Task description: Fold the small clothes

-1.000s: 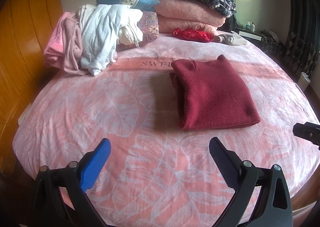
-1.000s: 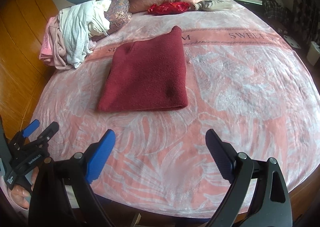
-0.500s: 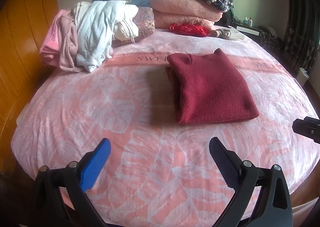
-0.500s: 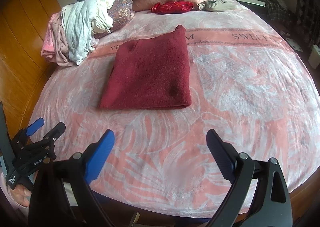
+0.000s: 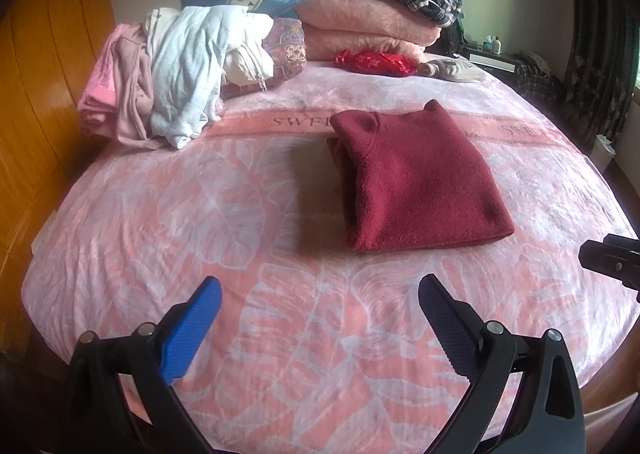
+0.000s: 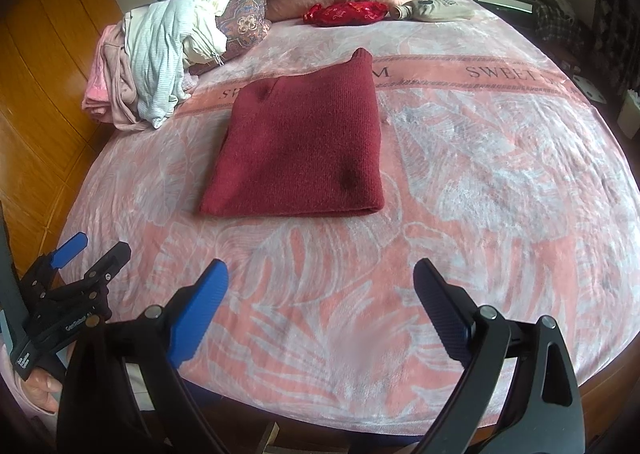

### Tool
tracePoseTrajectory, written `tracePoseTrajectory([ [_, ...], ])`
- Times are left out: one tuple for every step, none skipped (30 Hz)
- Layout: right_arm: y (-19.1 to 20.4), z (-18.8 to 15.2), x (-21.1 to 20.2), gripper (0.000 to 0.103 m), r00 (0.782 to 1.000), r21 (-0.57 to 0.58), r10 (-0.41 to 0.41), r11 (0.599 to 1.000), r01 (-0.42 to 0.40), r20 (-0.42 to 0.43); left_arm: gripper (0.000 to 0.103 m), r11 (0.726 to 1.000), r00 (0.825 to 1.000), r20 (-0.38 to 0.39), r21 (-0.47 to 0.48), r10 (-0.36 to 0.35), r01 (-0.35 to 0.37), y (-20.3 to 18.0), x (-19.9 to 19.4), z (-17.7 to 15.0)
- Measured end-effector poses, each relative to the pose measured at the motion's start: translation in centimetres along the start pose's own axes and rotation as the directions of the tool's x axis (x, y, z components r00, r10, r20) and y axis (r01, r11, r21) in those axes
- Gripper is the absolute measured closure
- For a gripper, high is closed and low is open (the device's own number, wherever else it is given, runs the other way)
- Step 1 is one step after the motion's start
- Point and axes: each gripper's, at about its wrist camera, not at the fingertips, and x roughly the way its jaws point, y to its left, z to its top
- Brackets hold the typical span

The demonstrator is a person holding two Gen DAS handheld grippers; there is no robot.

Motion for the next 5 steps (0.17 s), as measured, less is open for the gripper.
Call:
tracePoseTrajectory([
  [0.01, -0.01, 0.00, 0.010, 1.000, -0.001, 0.000, 1.000, 0.000, 0.000, 0.004, 1.000, 1.000, 0.000, 0.000, 0.001, -0.001, 0.08, 0.02, 0.01],
  [-0.10, 0.07, 0.05, 0.009, 1.000, -0.004, 0.001, 1.000, -0.001, -0.001, 0.004, 1.000, 1.000, 0.001, 0.001, 0.001, -0.001, 0.09, 0.02, 0.01],
  [-0.07, 0.04, 0.05, 0.009, 1.000, -0.003, 0.001, 1.000, -0.001, -0.001, 0.004, 1.000, 1.000, 0.000, 0.002, 0.000, 0.000, 0.09, 0.02, 0.02],
  [-0.08, 0.05, 0.08, 0.009, 1.000, -0.005, 0.002, 1.000, -0.002, -0.003, 0.004, 1.000, 1.000, 0.001, 0.003, 0.001, -0.001, 0.06, 0.01, 0.01],
  [-0.32, 0.21, 0.16, 0.009, 1.000, -0.009, 0.005, 1.000, -0.005, -0.006, 0.004, 1.000, 1.000, 0.001, 0.005, 0.001, -0.001, 0.07, -0.01, 0.03],
])
